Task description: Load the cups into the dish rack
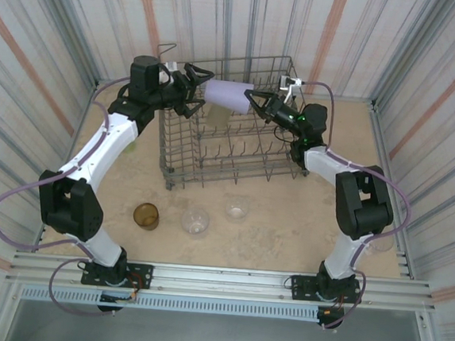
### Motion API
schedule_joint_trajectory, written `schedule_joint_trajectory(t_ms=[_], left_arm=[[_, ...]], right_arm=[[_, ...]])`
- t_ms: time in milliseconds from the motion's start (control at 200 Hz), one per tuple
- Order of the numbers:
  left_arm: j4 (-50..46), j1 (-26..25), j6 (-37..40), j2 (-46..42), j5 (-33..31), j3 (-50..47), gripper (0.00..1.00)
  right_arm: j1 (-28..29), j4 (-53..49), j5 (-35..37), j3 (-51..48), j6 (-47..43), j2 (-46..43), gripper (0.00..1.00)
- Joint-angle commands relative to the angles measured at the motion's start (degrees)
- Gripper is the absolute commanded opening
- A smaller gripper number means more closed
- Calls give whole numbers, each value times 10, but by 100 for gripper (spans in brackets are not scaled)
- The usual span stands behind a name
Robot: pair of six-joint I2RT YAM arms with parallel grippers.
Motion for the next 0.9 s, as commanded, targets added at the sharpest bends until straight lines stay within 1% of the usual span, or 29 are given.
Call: schedule_joint_trajectory(t_ms=[0, 301, 441, 476, 591, 631, 696, 746, 817, 857, 897], left_arm=[[29, 4, -8, 9, 31, -4, 99], [38, 10, -13, 12, 37, -18, 97], [47, 10, -15, 15, 37, -18, 92], [47, 10, -15, 16, 37, -17, 90], [60, 11, -18, 17, 39, -22, 75], [63, 11, -18, 17, 40, -23, 68], [64, 10, -20, 17, 42, -25, 66], [66, 11, -18, 16, 45, -29, 60], [69, 11, -17, 15, 47, -33, 56], [70, 10, -16, 14, 47, -35, 52], [73, 11, -16, 14, 47, -36, 50]], right_arm=[[10, 42, -19, 31, 16, 7, 0], [19, 44, -22, 47, 17, 16, 0], [20, 44, -25, 50, 19, 18, 0], [20, 44, -26, 49, 19, 18, 0], [18, 42, -24, 43, 19, 17, 0], [18, 42, -23, 42, 19, 18, 0], [18, 42, -22, 43, 20, 19, 0], [18, 41, -23, 46, 21, 20, 0], [18, 41, -24, 49, 24, 23, 0], [18, 41, -23, 50, 25, 25, 0], [18, 40, -22, 51, 26, 25, 4]])
